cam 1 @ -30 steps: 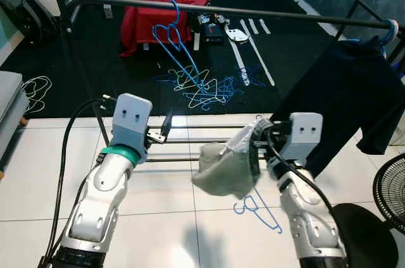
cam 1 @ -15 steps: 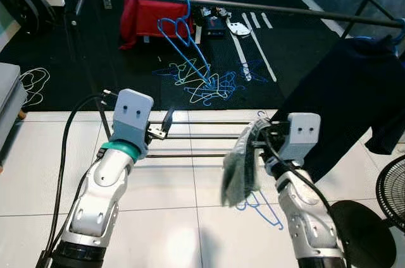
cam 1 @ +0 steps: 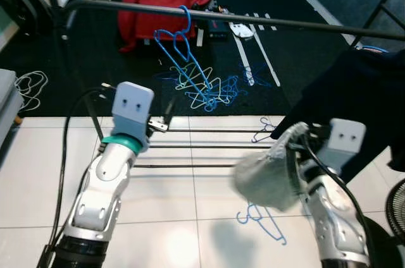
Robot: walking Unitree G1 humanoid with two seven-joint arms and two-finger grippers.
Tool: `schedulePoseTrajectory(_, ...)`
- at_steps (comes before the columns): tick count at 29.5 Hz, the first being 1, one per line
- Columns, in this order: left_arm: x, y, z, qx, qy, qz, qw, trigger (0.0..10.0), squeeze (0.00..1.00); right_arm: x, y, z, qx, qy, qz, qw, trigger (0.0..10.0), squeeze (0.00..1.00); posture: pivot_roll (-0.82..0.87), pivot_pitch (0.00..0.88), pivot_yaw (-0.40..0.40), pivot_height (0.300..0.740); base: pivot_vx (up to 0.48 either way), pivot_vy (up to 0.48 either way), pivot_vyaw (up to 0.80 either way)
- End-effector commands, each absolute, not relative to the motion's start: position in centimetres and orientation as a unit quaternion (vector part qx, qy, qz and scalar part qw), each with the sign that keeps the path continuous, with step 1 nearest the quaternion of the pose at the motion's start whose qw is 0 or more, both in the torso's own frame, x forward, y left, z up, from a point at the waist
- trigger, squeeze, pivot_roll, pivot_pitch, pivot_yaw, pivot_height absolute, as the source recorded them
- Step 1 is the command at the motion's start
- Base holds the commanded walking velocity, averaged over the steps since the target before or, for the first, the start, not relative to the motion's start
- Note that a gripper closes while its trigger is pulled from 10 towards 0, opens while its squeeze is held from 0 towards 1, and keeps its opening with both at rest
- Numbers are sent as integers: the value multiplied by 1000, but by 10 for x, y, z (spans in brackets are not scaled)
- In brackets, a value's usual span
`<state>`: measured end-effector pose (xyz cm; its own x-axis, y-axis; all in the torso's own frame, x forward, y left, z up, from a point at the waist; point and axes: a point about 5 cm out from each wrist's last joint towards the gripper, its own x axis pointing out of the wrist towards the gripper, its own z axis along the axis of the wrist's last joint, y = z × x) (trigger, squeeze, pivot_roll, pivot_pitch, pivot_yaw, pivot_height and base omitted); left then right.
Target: Hang hanger
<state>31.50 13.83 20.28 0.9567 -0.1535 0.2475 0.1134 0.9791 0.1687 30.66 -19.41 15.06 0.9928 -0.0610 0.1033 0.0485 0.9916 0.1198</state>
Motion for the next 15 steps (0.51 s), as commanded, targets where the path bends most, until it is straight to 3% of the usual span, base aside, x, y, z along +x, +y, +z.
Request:
schedulePoseTrajectory(1,314,131,200,77,-128,-82,985,10000,0,303,-203,144,56,-42,-45,996,10000,0,-48,29,21,740,480,0,0)
schedulePoseTrajectory(10,310,128,209,71,-144,-97,982,10000,0,302,-201,141,54,-39,-38,997,10000,0,-49,25,22,740,384,0,0)
schedulePoseTrajectory(15,300,122,220,65,-162,-130,976,10000,0,303,-207,142,48,-41,-43,997,10000,0,-47,26,23,740,246,0,0)
